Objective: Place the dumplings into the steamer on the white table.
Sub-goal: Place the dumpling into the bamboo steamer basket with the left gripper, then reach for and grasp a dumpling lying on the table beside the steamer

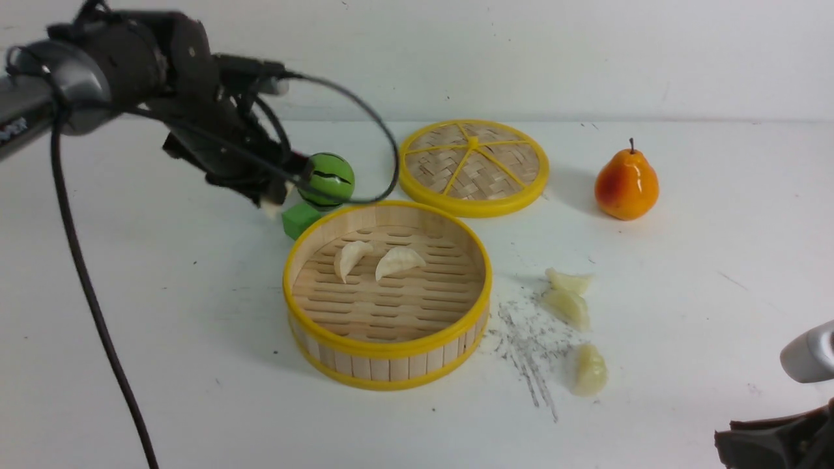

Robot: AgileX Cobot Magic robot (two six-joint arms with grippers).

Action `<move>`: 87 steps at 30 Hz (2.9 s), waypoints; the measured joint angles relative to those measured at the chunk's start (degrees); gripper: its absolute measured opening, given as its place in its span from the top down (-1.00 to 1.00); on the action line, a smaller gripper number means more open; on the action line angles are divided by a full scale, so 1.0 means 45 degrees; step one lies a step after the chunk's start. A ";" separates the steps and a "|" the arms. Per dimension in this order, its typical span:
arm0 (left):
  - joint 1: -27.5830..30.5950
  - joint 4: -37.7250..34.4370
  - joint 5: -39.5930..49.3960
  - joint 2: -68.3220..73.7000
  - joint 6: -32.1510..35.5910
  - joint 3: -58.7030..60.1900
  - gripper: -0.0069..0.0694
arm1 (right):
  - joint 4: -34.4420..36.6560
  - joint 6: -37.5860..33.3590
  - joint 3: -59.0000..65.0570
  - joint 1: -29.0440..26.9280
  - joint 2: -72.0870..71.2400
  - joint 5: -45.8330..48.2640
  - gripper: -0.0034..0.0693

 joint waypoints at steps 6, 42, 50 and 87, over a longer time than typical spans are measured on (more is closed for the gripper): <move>-0.1805 -0.2349 0.0220 0.0368 0.0655 -0.0048 0.37 | 0.0000 0.0000 0.0000 0.0000 0.0000 -0.0037 0.53; -0.4009 0.3459 0.3643 -0.5472 -0.2102 -0.2391 0.86 | 0.0044 0.1312 -0.2400 0.0000 0.2892 0.2187 -0.20; -0.4009 0.3162 0.3590 -1.0087 -0.2535 0.2133 0.86 | 0.0000 0.1347 -0.4356 0.0000 0.6136 0.1167 -0.29; -0.4009 0.3468 -0.5413 -2.4254 -0.3462 1.8482 0.86 | -0.7343 0.7810 -0.8702 0.2529 1.0768 0.3285 -0.29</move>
